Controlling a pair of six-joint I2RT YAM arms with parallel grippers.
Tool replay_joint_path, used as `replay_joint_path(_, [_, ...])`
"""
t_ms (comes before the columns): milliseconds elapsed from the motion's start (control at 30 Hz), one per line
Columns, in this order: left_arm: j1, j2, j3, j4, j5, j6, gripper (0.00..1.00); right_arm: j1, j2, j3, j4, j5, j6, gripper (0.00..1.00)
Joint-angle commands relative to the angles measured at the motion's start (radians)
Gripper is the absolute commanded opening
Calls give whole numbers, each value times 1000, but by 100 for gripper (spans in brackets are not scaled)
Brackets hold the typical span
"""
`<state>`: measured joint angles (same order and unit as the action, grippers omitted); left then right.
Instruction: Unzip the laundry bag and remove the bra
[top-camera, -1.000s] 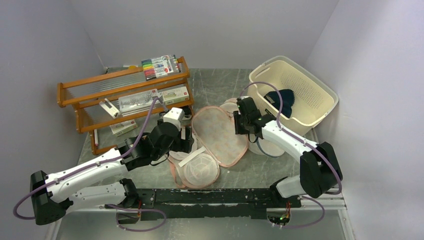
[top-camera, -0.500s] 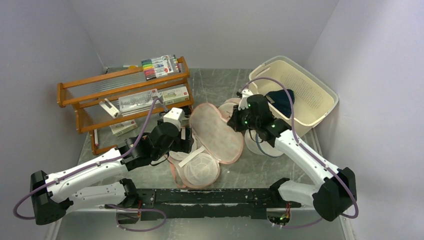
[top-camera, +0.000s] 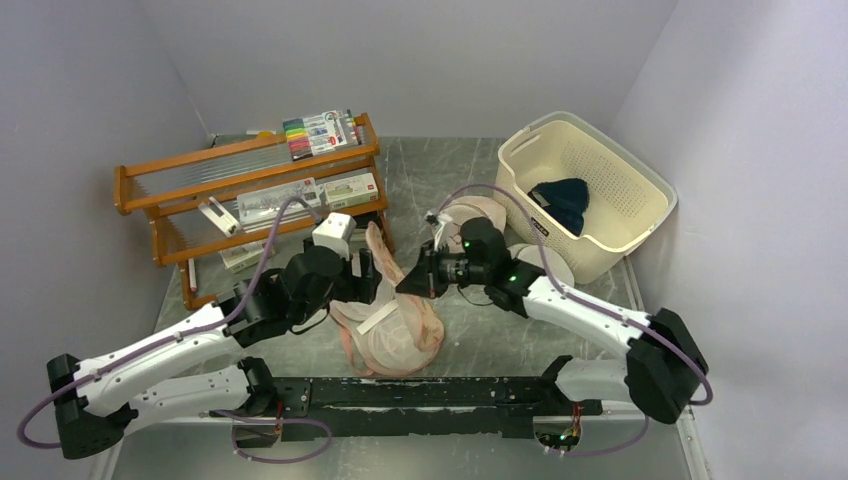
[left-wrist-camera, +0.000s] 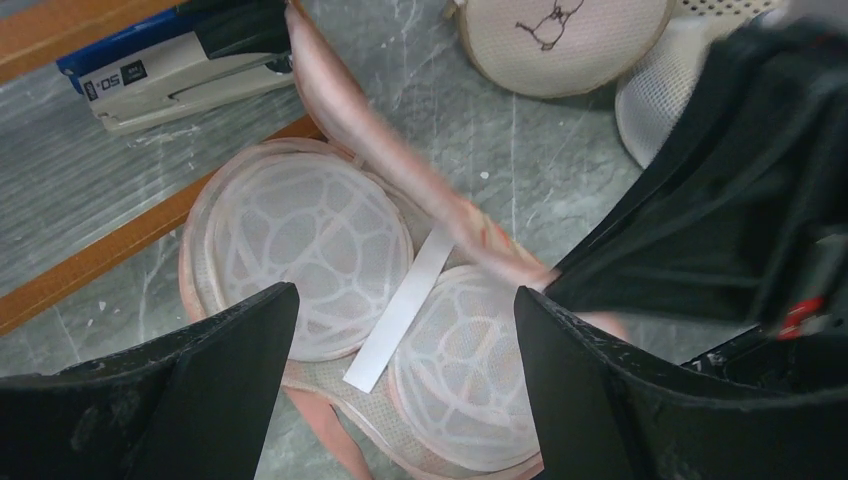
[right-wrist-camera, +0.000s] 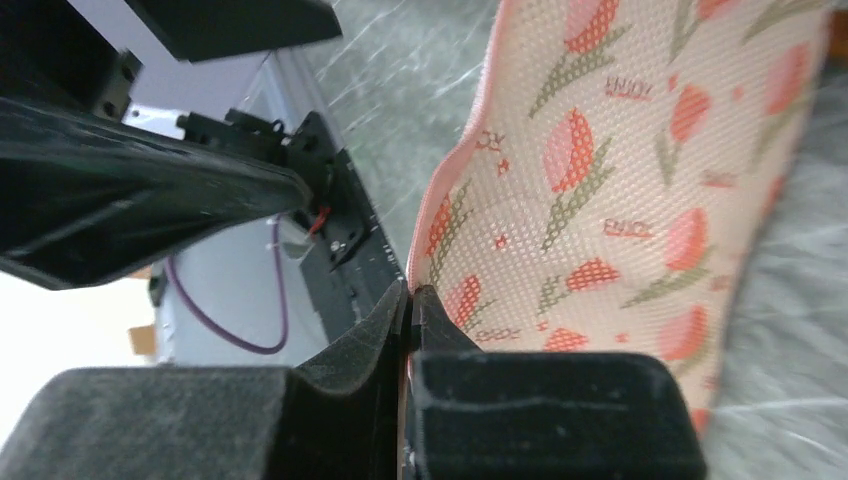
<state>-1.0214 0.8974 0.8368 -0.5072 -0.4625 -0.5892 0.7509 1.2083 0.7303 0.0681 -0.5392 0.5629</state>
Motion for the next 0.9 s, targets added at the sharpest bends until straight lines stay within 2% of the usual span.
replay_joint_path(0, [7,-61,21,-9,-47,-7,91,80,74,-34,214,-31,136,0])
replay_joint_path(500, [8,-51,26,-25,-46,-14,91,197,362,-131,486,-3,285,0])
replay_joint_path(567, [9,-47,22,-16,-40,-14,91,205,400,-137,541,-12,310,2])
replay_joint_path(700, [9,-29,34,-22,-36,-13,91,207,436,-139,602,-22,337,17])
replay_joint_path(800, [9,-26,40,-33,-35,-16,91,203,387,-136,531,9,288,34])
replay_joint_path(867, [9,-29,35,-35,-35,-17,92,197,312,-139,444,62,236,50])
